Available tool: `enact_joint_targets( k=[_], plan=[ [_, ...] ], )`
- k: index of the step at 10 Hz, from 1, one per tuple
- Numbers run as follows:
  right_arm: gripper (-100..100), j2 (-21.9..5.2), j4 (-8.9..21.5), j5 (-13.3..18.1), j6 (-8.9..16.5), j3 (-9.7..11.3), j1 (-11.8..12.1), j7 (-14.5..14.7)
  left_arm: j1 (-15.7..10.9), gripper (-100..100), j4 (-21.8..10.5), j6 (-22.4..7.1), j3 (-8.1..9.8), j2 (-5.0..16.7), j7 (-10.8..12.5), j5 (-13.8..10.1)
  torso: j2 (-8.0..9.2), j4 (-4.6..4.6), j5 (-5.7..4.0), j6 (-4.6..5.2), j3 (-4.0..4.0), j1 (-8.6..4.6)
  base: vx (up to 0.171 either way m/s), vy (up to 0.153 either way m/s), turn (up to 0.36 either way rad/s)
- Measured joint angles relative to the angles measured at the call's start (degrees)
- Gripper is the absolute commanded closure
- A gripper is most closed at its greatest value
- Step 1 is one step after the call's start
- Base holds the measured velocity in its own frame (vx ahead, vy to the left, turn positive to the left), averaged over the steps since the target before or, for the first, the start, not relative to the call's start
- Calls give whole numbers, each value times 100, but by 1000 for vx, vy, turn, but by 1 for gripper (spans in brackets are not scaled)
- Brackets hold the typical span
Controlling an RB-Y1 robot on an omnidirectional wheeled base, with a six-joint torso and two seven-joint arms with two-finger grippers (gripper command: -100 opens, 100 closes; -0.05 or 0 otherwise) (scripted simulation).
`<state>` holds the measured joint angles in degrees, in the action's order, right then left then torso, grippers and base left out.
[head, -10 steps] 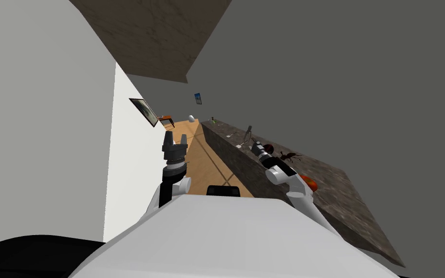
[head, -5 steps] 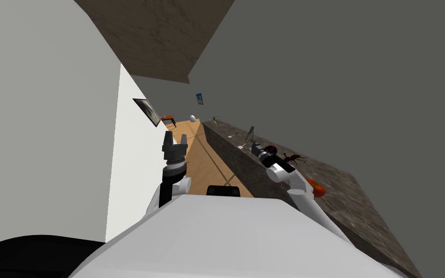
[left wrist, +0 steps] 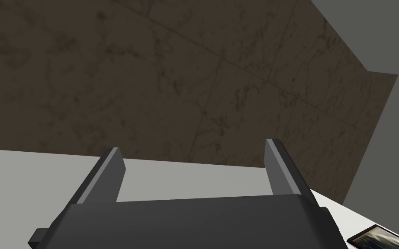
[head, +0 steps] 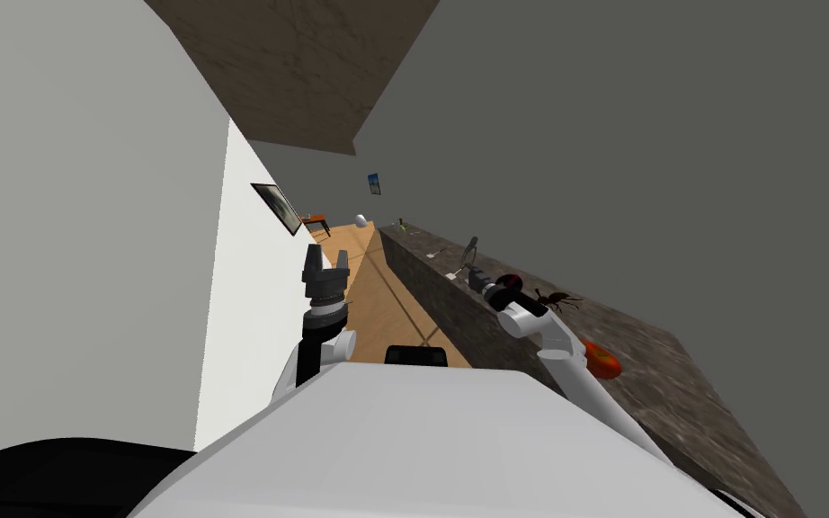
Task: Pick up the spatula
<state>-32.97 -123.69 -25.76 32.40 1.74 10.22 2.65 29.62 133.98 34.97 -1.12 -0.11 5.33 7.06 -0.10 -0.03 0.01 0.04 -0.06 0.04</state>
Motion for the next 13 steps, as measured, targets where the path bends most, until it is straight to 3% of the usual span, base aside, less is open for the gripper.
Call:
enact_joint_targets(
  k=[6,13],
  plan=[
    [-100,-361,174,-244,937,-54,-171,271,0,0,0,0,0,0,0,0,-19,-4,1,-2,-10,8,53,28,34],
    [-100,-625,251,-391,2000,-127,-215,577,1,0,0,0,0,0,0,0,-21,-5,1,0,-12,2,58,20,19]
  ],
)
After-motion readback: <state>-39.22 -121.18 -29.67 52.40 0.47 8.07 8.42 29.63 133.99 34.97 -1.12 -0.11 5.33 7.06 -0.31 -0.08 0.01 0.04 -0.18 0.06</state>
